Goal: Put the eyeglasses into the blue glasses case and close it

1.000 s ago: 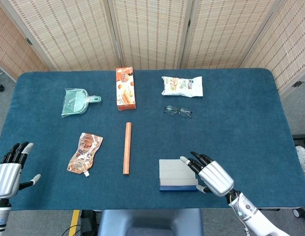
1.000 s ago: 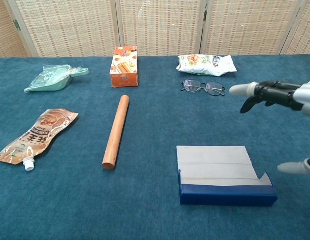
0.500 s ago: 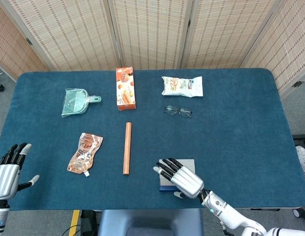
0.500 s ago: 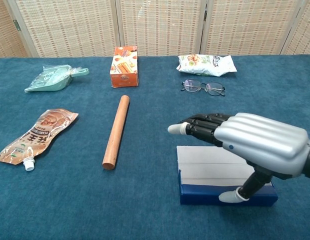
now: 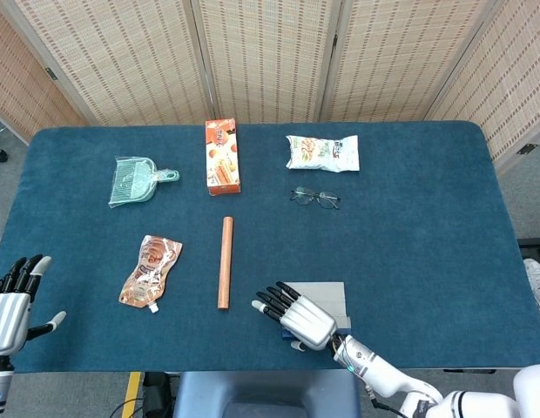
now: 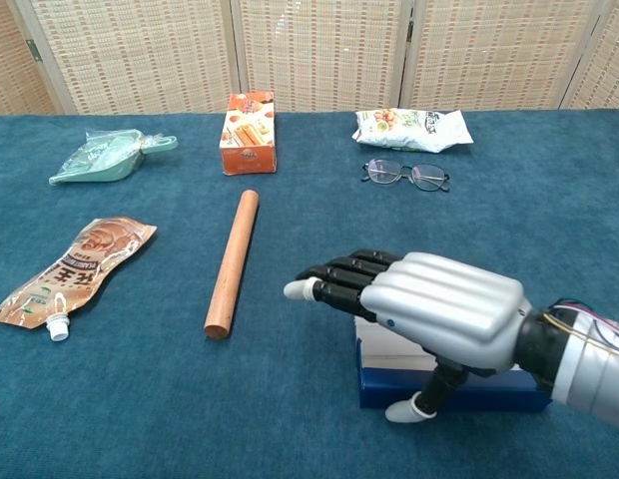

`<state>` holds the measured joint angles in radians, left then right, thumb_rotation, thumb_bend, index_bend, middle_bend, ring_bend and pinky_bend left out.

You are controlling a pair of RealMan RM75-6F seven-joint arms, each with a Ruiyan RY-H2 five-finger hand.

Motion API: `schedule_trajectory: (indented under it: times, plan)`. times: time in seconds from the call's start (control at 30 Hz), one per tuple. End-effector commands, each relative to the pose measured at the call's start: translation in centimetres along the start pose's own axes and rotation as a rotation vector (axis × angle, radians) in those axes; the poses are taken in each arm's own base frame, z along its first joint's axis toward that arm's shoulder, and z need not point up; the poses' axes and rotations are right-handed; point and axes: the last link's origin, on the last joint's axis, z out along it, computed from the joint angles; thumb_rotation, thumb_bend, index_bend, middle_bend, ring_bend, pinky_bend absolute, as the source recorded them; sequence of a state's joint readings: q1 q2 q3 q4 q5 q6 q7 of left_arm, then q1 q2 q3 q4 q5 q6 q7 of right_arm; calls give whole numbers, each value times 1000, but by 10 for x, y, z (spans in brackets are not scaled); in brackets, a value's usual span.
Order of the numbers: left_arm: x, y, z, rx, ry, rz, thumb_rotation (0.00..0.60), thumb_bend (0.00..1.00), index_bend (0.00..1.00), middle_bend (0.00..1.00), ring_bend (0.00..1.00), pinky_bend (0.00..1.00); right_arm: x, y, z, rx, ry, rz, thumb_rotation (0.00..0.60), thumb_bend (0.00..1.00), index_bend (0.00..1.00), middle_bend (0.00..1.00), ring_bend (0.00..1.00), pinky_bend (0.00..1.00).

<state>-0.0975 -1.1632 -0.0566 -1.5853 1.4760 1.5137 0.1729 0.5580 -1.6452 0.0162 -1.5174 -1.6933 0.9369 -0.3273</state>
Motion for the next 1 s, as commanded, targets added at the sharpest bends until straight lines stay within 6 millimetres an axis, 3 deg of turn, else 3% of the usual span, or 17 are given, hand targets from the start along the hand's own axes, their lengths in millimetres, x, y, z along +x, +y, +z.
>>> schedule_trajectory:
  times: [0.03, 0.33, 0.6, 0.77, 0.87, 1.0]
  plan:
    - [-1, -1, -1, 4, -3, 1, 600, 188, 116, 117, 97, 258, 1, 3, 14, -16, 9, -5, 600, 0, 0, 0, 0, 25]
    - [-1, -5, 0, 14, 5, 19, 600, 188, 117, 117, 97, 258, 23, 31, 56, -87, 42, -93, 600, 0, 0, 0, 0, 25]
    - [-5, -8, -3, 24, -4, 18, 600, 189, 118, 117, 96, 258, 39, 82, 82, -235, 47, -123, 600, 1, 0, 0, 0, 25]
    - [-6, -9, -5, 31, -4, 37, 600, 188, 118, 117, 97, 258, 51, 114, 84, -328, 84, -171, 600, 16, 0, 0, 0, 25]
    - [-6, -8, -4, 30, -4, 34, 600, 188, 119, 117, 97, 258, 59, 120, 77, -334, 110, -149, 600, 23, 0, 0, 0, 25]
    - [-6, -7, -4, 23, -3, 32, 600, 189, 119, 117, 97, 258, 67, 115, 54, -284, 133, -129, 600, 25, 0, 0, 0, 25]
